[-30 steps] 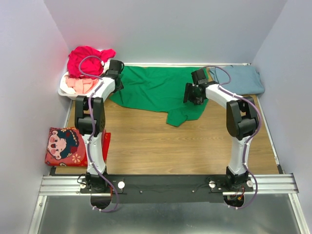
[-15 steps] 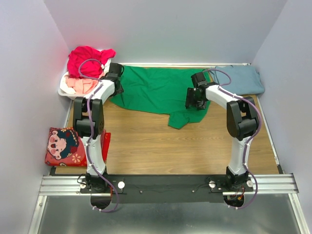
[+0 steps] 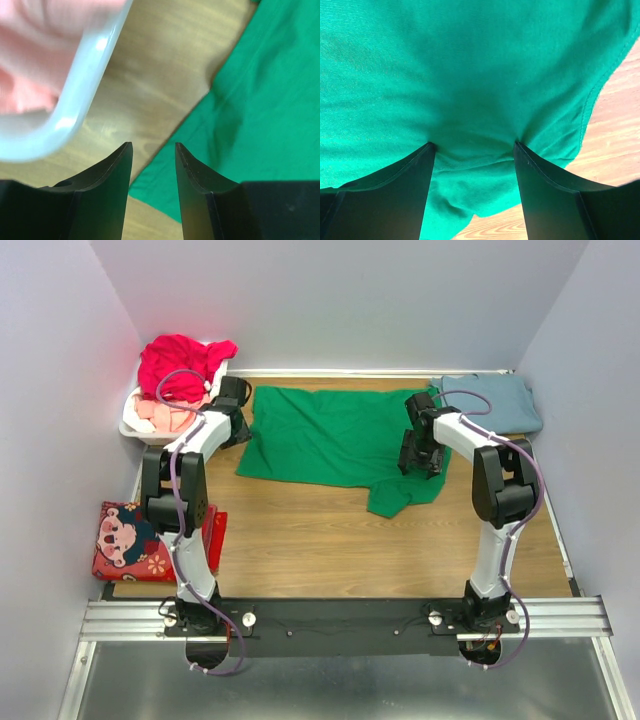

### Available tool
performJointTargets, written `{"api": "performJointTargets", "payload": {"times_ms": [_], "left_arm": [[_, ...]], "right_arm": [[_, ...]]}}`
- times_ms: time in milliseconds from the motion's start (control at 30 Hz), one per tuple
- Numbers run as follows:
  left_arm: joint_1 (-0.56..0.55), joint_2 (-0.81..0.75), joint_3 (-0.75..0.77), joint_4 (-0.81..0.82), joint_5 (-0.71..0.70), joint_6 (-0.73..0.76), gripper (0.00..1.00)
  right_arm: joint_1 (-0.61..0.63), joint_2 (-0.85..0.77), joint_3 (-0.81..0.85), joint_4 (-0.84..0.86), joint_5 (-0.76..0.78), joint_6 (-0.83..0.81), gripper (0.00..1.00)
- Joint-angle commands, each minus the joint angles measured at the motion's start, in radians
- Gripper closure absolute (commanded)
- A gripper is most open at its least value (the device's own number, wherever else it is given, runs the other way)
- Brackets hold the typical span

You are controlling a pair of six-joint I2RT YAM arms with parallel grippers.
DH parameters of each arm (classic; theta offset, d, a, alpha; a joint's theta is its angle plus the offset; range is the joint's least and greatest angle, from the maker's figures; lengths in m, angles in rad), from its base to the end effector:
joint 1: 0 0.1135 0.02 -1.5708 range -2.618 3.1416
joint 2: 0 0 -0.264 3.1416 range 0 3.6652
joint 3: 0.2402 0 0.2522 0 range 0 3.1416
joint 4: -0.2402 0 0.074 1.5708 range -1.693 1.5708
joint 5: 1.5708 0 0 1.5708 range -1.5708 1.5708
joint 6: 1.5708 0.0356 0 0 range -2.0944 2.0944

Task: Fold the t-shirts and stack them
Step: Flatten the tshirt out

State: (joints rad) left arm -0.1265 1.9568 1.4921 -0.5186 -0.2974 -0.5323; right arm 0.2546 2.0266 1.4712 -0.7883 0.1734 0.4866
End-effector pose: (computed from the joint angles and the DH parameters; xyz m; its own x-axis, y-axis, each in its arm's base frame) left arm 0.4231 -0.0433 0.2120 -0.6909 -0.4013 -0.6014 -0.4539 0.8882 -0.0712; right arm 0.3892 0.0949 0.1661 -0.9319 0.2334 -0.2776 0.2549 0.9660 -0.0433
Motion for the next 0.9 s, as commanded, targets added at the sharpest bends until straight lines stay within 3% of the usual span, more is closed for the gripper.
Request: {"api": "performJointTargets", "payload": {"times_ms": [0,333,867], "left_arm": [[0.001,-0.088,-0.084,-0.038,0.052,-0.023,0.52],[-0.038,-0.174,-0.182,-0.095,0.069,-0.051,0.5],[-0.041,-0.072,-0.148,-0.098,0.083,-0.11,0.44]], "right_arm": [[-0.002,0.024,-0.002,-0.075,0.048,0.017,0.28],[-0.003,0.038,0.023,-0.072,0.046,0.015,0.28],[-0.003,0.023,0.029,-0.069,0.04,0.018,0.28]]}}
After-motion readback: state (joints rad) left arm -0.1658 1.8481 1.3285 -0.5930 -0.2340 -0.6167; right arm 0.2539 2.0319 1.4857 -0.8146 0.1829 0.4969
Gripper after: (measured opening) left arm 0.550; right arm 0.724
